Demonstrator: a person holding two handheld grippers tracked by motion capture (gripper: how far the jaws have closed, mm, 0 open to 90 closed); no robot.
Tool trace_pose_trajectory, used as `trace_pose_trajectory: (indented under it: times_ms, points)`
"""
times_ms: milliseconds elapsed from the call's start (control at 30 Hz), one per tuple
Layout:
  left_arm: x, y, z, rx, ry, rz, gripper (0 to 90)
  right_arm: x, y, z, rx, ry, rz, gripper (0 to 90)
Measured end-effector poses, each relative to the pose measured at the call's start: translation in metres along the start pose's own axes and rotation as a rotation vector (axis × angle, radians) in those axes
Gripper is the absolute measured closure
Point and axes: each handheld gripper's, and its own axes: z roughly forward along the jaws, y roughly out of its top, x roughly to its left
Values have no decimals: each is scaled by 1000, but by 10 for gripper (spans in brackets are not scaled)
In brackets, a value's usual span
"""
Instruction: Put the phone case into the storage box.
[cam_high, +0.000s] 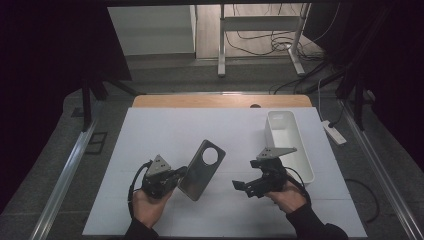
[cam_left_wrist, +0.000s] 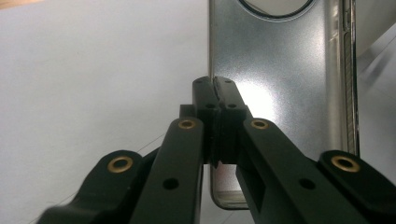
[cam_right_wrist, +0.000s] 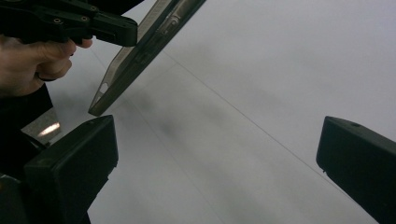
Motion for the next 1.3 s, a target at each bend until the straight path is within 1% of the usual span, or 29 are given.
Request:
trace_pose_trajectory:
  times_ms: [33, 167, 300, 533, 600, 667, 767, 833, 900, 1000, 1100, 1167, 1233, 1300]
  points:
    - [0, 0, 0, 0, 0, 0, 889, 0, 0, 0, 0, 0, 0, 0]
    - [-2, 1, 3, 4, -3, 4, 889, 2, 2, 7, 6, 25, 19, 0]
    - [-4, 2, 6, 7, -8, 4, 889, 3, 3, 13, 15, 36, 33, 0]
    - [-9, 3, 13, 19, -20, 4, 889, 6, 6, 22, 16, 50, 69, 0]
    - [-9, 4, 13, 20, -20, 4, 889, 7, 6, 24, 16, 53, 73, 0]
    - [-10, 4, 15, 24, -24, 4, 889, 7, 6, 27, 13, 67, 81, 0]
    - [-10, 4, 16, 24, -24, 2, 889, 7, 8, 30, 8, 90, 111, 0]
    - [-11, 4, 17, 24, -25, 1, 889, 8, 9, 34, 13, 99, 118, 0]
    - [-11, 4, 17, 24, -26, 0, 889, 10, 10, 37, 21, 93, 116, 0]
    - [-12, 4, 18, 21, -28, -1, 889, 13, 11, 45, 24, 100, 113, 0]
    - [-13, 4, 17, 18, -30, -2, 889, 16, 13, 51, 34, 105, 108, 13]
    - [-13, 5, 17, 15, -34, -5, 888, 17, 13, 55, 32, 111, 108, 34]
    - [-13, 5, 17, 12, -36, -6, 888, 17, 14, 58, 32, 119, 117, 55]
    - [-14, 5, 16, 11, -39, -6, 889, 17, 14, 61, 21, 129, 136, 85]
